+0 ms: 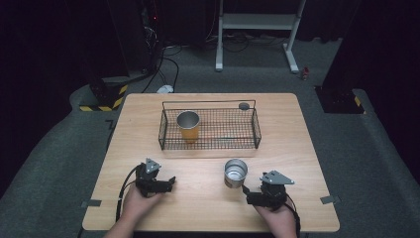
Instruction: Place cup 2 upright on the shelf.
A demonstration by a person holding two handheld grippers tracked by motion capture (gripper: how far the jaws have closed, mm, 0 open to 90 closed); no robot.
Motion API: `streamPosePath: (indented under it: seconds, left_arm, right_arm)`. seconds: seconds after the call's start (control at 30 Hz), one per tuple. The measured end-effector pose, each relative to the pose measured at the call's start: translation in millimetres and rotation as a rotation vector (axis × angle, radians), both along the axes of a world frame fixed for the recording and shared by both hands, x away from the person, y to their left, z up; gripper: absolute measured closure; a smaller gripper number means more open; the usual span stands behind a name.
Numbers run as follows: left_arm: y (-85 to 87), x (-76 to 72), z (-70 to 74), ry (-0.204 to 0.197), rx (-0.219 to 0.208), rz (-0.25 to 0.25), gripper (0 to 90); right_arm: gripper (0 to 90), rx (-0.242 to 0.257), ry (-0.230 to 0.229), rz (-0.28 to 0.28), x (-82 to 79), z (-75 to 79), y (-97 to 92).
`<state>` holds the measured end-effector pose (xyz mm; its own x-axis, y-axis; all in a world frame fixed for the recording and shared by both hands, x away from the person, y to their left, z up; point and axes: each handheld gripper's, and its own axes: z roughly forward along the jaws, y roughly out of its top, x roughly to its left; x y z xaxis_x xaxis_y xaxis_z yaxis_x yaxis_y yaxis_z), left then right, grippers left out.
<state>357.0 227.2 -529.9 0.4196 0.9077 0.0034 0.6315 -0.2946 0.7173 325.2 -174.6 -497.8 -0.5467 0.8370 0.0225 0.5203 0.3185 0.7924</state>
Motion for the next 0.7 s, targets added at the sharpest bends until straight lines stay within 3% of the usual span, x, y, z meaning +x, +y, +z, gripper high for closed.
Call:
streamPosePath:
  seconds: [0.33, 0.7]
  left_arm:
    - [-0.9, 1.8, -0.1, 0.004, 0.008, 0.002, 1.8]
    - [-0.8, 3.7, -0.4, 0.006, 0.008, -0.008, 0.7]
  right_arm:
    - [9.3, 0.021, -0.021, 0.038, 8.9, 0.7, 26.7]
    - [9.4, 0.009, -0.031, 0.053, 20.2, -0.5, 42.4]
